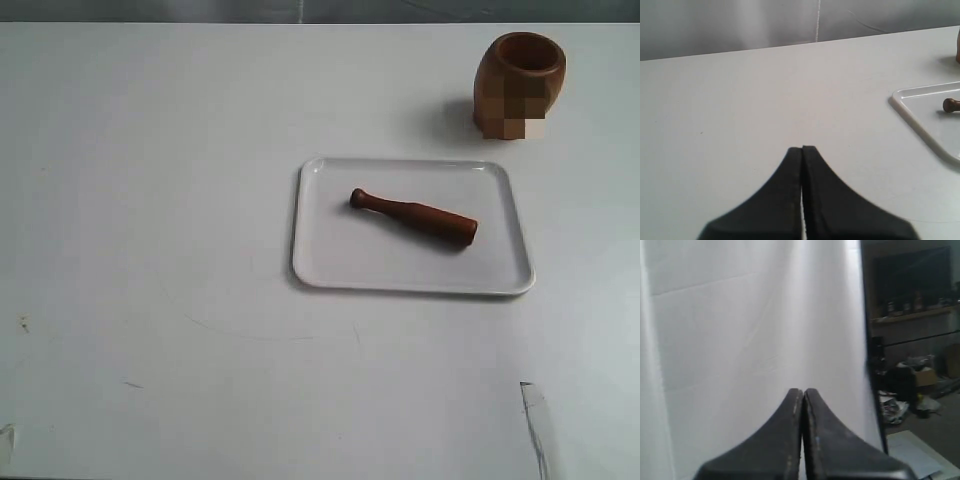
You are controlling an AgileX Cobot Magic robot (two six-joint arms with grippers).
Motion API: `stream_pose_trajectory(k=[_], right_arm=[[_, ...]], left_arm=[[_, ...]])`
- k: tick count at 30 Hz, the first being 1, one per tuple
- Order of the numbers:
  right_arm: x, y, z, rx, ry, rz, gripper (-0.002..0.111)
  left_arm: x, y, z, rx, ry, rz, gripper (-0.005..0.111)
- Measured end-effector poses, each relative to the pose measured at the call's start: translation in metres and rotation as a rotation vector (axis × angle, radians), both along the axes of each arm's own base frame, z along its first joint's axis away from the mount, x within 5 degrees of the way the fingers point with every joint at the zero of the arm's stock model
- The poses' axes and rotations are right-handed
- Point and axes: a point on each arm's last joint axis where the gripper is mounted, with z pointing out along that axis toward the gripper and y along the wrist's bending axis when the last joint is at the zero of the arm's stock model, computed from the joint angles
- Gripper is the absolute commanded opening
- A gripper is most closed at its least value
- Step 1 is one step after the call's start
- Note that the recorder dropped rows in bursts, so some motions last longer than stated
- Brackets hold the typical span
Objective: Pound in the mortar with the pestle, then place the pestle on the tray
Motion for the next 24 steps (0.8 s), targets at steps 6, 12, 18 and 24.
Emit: stream_pose_trajectory(k=[6,12,18,24], right_arm=[[-0.038,-0.017,-0.013,0.16,-0.085,-0.029,0.0],[-0.07,0.022,-0.013,0.043,-0.107,0.478,0.0],[-0.087,0.053,-0.031,-0.045,-0.002,0.87,0.0],[-0.075,0.042,-0.036,-0.015,-0.008,0.709,0.0]], left_arm=[[0.0,0.0,0.0,0.0,0.0,0.0,0.0],[0.0,0.0,0.0,0.0,0.0,0.0,0.0],[0.0,0.0,0.0,0.0,0.0,0.0,0.0],[0.0,0.0,0.0,0.0,0.0,0.0,0.0]])
